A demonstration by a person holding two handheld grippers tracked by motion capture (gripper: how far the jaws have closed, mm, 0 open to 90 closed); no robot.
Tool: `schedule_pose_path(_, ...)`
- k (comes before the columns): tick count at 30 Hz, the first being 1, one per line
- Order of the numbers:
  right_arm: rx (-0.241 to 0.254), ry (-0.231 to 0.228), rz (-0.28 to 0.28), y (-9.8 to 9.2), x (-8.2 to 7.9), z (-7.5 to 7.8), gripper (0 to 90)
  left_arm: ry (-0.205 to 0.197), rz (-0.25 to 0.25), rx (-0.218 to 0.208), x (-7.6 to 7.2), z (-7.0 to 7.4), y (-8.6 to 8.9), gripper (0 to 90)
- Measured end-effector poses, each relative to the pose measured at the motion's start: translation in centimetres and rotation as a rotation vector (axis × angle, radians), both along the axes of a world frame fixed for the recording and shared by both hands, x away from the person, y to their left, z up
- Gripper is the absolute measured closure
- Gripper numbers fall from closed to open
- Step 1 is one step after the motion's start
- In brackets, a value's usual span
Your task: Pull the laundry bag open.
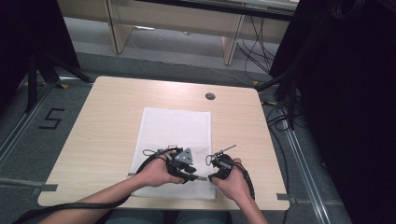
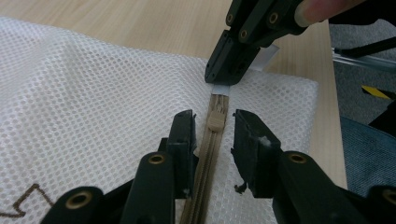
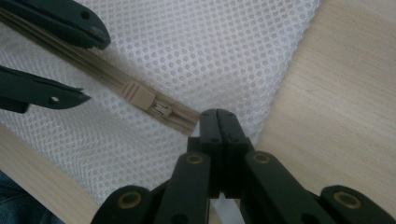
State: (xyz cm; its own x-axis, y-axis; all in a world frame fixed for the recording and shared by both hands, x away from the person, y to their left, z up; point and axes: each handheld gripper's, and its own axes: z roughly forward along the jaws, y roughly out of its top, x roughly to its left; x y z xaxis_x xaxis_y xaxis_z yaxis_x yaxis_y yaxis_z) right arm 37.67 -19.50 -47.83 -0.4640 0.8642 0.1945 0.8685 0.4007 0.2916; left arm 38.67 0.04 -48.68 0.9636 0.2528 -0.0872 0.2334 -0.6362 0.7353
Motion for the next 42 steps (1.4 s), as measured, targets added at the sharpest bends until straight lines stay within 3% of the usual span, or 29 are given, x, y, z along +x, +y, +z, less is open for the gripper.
schedule_pose_path(2, -0.003, -0.036, 0.024, -0.2, 0.2, -0.2, 90.0, 0.008, 0.003, 0.007, 0.2, -0.2, -0.2, 68.1)
schedule_pose_path(5, -0.011, -0.010, -0.008, -0.1, 0.1, -0.1, 90.0, 0.017, -0.001, 0.012, 0.2, -0.5, -0.7, 68.2)
schedule_pose_path(7, 0.003, -0.035, 0.023, -0.3, 0.2, -0.2, 90.0, 0.012, -0.013, 0.020, 0.2, -0.6, -0.9, 68.4)
schedule_pose_path(8, -0.008, -0.014, -0.007, -0.2, 0.1, 0.0, 90.0, 0.004, -0.024, 0.029, 0.3, -0.7, -1.0, 68.4)
schedule_pose_path(10, 0.000, -0.007, -0.008, -0.2, 0.1, 0.0, 90.0, 0.017, -0.013, 0.037, 0.3, -0.8, -1.2, 68.4)
schedule_pose_path(17, -0.005, -0.015, -0.003, -0.2, 0.1, 0.0, 90.0, 0.019, -0.022, 0.074, 0.4, -1.2, -1.7, 69.4)
schedule_pose_path(22, 0.001, -0.007, -0.008, -0.2, 0.1, 0.0, 90.0, 0.026, -0.026, 0.073, 0.4, -1.5, -2.1, 70.6)
schedule_pose_path(30, 0.002, -0.006, -0.008, -0.3, 0.1, 0.0, 90.0, -0.019, -0.056, 0.109, 0.3, -1.1, -2.4, 77.8)
schedule_pose_path(33, -0.006, -0.006, -0.016, -0.2, 0.1, -0.1, 90.0, -0.019, -0.059, 0.106, 0.3, -0.8, -2.5, 80.6)
schedule_pose_path(38, -0.003, -0.003, -0.011, -0.3, 0.1, -0.1, 90.0, -0.030, -0.077, 0.134, 0.2, -0.4, -2.7, 81.2)
schedule_pose_path(42, -0.001, -0.002, -0.013, -0.3, 0.1, -0.1, 90.0, -0.019, -0.066, 0.119, 0.3, -0.2, -2.8, 81.2)
